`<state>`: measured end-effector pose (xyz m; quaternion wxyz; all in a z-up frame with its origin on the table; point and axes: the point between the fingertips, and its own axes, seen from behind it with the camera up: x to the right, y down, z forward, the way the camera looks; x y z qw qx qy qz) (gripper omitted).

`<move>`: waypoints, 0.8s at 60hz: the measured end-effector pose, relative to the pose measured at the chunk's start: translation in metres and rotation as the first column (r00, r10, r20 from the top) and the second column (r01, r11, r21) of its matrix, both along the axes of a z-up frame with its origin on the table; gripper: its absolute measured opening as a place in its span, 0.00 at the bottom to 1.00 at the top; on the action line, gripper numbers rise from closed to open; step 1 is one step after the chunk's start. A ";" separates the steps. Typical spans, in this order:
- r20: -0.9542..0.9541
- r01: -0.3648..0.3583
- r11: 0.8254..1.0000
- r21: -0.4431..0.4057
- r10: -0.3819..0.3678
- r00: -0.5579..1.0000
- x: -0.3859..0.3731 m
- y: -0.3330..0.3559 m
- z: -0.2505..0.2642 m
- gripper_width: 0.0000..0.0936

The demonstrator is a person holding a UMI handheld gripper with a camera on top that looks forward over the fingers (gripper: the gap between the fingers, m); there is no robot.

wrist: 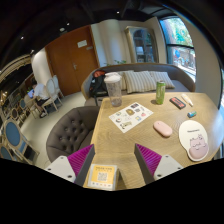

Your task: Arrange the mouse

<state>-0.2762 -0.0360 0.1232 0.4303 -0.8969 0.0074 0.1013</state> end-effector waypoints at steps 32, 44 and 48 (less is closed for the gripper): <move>0.118 0.056 0.998 -0.017 -0.054 0.992 0.183 0.052 -0.084 0.88; 0.218 -0.054 0.997 -0.056 0.065 0.974 0.216 0.090 -0.140 0.87; 0.169 -0.060 0.997 -0.039 0.065 0.984 0.212 0.104 -0.141 0.87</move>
